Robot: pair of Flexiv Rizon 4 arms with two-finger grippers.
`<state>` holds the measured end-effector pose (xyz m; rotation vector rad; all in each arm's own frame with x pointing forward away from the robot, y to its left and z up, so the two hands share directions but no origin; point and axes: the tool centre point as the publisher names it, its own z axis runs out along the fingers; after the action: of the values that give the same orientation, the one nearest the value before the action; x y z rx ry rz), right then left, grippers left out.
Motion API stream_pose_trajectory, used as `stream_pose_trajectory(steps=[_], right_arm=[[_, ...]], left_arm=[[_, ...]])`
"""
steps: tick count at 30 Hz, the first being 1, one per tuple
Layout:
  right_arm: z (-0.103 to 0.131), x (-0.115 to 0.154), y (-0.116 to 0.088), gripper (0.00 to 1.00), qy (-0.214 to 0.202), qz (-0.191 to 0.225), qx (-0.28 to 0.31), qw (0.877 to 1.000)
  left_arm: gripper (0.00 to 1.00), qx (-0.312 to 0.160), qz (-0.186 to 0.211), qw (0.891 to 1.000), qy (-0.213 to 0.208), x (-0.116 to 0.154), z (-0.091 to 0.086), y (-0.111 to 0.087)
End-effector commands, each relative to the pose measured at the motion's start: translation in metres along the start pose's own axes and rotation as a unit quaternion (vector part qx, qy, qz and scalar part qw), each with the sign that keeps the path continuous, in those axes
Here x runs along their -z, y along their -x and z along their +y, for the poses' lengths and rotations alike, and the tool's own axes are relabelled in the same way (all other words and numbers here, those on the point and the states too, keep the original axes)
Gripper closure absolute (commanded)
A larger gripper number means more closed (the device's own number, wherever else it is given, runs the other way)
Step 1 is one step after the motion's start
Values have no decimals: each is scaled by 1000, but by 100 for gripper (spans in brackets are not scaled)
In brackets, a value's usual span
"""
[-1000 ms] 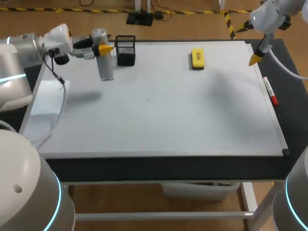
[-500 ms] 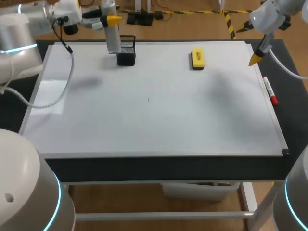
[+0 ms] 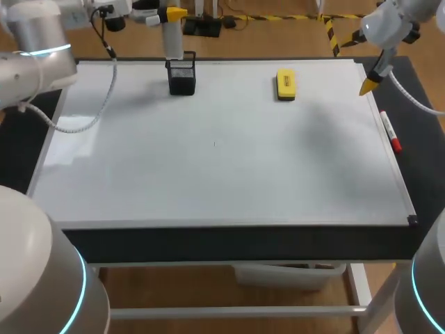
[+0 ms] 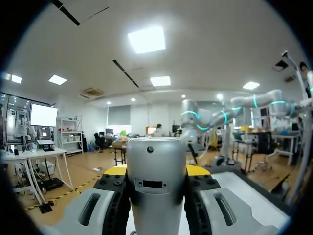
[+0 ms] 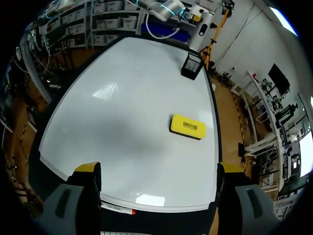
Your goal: Pick up the inspection probe, press it on each red-marked spot on the whiteboard one by one, put down the probe, pick up the eraser, and wipe off all the red marks.
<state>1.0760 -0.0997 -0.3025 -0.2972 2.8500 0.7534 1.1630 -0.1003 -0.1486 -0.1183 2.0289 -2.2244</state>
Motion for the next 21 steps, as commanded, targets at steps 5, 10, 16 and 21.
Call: stream_pose_trajectory(steps=[5, 10, 16, 21], right_arm=[[0, 0, 0, 0, -2, 1, 1, 1000], [0, 0, 0, 0, -2, 1, 1, 1000], [0, 0, 0, 0, -2, 1, 1, 1000], [0, 0, 0, 0, -2, 1, 1, 1000]], left_arm=[[100, -3, 80, 997, -11, -9, 19, 21], [100, -4, 84, 996, -14, -9, 27, 25], [100, -7, 90, 996, -14, -8, 34, 29], [100, -7, 93, 996, -15, -7, 44, 30]])
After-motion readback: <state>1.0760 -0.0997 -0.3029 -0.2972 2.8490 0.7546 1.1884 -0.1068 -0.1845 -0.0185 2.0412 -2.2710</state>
